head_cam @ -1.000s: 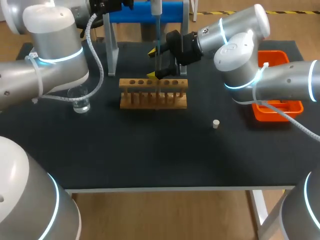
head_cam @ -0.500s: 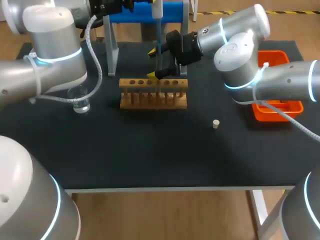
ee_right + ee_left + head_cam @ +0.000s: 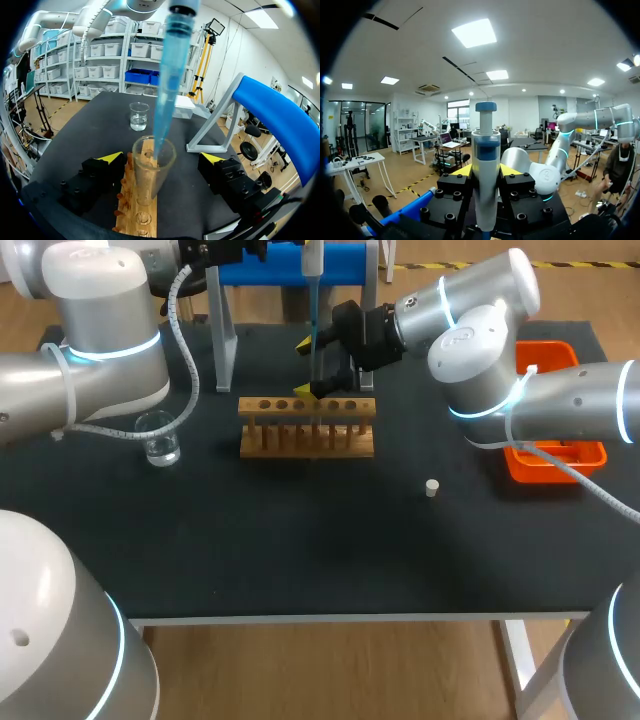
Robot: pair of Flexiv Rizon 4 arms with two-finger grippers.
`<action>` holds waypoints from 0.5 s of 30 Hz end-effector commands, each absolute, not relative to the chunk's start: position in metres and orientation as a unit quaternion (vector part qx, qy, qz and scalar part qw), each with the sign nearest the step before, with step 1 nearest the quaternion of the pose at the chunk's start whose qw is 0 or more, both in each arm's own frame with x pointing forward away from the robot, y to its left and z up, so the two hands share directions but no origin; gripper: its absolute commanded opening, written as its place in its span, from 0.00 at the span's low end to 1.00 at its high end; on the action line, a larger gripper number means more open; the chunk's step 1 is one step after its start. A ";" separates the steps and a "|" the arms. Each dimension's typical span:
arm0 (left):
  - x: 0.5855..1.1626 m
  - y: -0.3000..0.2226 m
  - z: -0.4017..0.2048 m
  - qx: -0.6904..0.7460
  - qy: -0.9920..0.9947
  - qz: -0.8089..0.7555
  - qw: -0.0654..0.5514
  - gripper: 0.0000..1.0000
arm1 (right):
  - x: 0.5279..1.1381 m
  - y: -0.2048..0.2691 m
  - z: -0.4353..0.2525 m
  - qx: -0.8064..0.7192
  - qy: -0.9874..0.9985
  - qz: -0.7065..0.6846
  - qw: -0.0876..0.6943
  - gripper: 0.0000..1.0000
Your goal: Invert the test tube, pick up the pipette, mount the tip to pipette, aspirate from beaker and dispense into the tube, eject the tip, return the pipette, and cap with the stopper.
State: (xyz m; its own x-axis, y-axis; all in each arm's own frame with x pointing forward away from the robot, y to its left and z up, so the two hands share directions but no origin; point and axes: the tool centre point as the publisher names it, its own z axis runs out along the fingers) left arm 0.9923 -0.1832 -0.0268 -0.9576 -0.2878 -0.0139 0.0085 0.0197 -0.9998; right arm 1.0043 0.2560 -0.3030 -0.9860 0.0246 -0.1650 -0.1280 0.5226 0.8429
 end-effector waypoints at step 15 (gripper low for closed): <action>0.994 -0.186 -0.034 -0.091 0.704 -0.696 0.110 0.00 | 1.005 0.256 -0.303 -0.030 0.870 0.487 0.077 1.00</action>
